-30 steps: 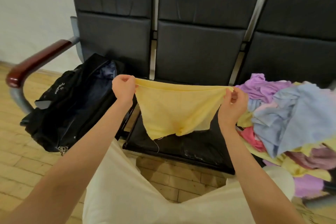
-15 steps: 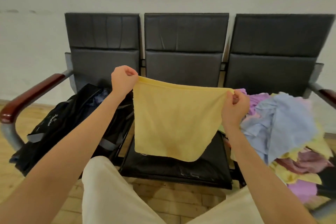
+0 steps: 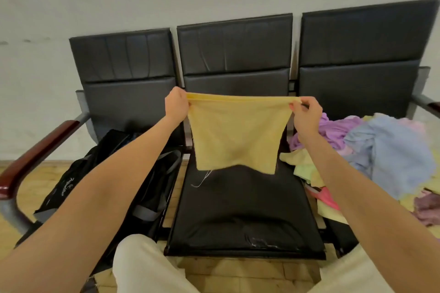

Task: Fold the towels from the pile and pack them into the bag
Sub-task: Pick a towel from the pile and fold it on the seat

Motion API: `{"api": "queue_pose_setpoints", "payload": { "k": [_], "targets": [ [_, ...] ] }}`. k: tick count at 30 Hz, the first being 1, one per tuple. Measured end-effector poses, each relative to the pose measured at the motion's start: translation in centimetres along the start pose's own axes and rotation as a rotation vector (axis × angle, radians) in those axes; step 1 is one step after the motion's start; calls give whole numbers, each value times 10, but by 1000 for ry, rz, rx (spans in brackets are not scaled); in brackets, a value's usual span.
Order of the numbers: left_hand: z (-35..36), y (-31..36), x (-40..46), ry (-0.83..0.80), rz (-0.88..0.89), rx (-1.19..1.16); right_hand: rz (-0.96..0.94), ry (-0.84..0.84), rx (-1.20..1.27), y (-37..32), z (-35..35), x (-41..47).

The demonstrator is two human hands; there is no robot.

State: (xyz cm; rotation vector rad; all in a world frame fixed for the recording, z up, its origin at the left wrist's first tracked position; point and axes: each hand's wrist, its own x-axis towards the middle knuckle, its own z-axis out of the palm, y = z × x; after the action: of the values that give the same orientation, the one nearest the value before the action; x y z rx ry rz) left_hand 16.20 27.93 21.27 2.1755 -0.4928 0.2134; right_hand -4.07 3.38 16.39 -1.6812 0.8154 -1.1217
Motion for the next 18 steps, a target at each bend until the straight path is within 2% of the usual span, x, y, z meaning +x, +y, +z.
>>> {"api": "queue_pose_setpoints", "payload": {
  "k": [2, 8, 13, 18],
  "targets": [
    [0, -7, 2, 2, 16, -73, -38, -3, -8, -1, -3, -2],
    [8, -63, -32, -117, 25, -28, -58, -152, -111, 40, -19, -42],
    [34, -121, -101, -342, -63, 102, 48, -256, -225, 100, -28, -116],
    [60, -183, -178, -609, -174, 235, 258, -457, -421, 155, -35, -184]
  ]
}}
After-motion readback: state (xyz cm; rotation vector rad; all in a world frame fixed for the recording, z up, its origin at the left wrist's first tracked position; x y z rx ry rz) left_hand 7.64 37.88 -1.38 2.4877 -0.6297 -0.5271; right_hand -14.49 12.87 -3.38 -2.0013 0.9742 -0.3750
